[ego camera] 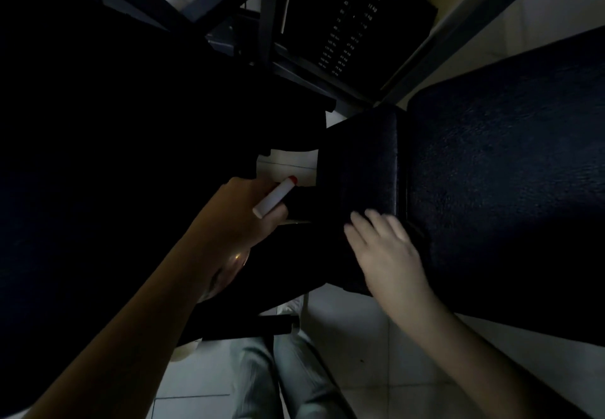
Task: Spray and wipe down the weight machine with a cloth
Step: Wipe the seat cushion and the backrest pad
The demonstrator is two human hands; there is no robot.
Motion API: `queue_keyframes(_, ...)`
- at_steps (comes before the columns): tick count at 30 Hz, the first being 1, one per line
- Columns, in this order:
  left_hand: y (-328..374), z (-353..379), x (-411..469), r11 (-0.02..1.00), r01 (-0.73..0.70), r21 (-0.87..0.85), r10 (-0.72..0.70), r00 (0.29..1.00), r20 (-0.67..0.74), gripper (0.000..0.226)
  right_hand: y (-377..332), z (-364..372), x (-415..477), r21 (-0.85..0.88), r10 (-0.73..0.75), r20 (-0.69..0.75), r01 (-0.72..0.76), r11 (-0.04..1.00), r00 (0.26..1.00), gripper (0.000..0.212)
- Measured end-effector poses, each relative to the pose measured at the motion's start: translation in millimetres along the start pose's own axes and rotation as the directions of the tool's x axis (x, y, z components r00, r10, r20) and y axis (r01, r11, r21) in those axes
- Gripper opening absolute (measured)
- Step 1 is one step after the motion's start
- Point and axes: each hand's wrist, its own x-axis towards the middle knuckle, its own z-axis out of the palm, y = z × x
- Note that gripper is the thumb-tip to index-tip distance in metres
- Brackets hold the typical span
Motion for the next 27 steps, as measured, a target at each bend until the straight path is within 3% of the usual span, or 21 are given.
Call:
queue_keyframes(5, -3, 1, -3, 0.989, -0.096, 0.113, 0.098, 0.995, -0.015, 0.042, -6, 4, -11, 0.004, -0.021, -0.03, 0.021, 1.0, 0.999, 0.04)
queue_keyframes(8, 2, -1, -4, 0.987, -0.093, 0.132, 0.09, 0.995, 0.032, 0.043, -36, 31, 1, -0.035, -0.048, 0.151, 0.054, 0.998, 0.987, 0.038)
queue_keyframes(12, 5, -4, -5, 0.963, -0.124, 0.238, 0.109, 0.991, 0.077, 0.041, -70, 57, 8, 0.05, -0.114, 0.39, 0.103, 0.993, 0.914, 0.044)
queue_keyframes(15, 5, -1, -7, 0.961, -0.136, 0.24, 0.118, 0.989, 0.086, 0.04, -63, 44, -1, 0.039, -0.148, 0.334, 0.144, 0.989, 0.931, 0.043)
queue_keyframes(18, 8, 0, -7, 0.99, -0.008, 0.139, 0.005, 1.0, 0.024, 0.043, -50, 22, -27, 0.036, -0.14, 0.195, 0.136, 0.99, 0.971, 0.045)
queue_keyframes(22, 9, 0, -8, 0.996, 0.028, 0.09, -0.028, 1.0, 0.0, 0.046, -25, -3, -51, 0.067, -0.114, 0.041, 0.111, 0.992, 0.993, 0.043)
queue_keyframes(27, 9, -1, -13, 0.994, -0.019, 0.109, 0.016, 0.999, 0.029, 0.043, -16, -6, -39, 0.021, -0.031, 0.015, 0.031, 0.999, 0.999, 0.03)
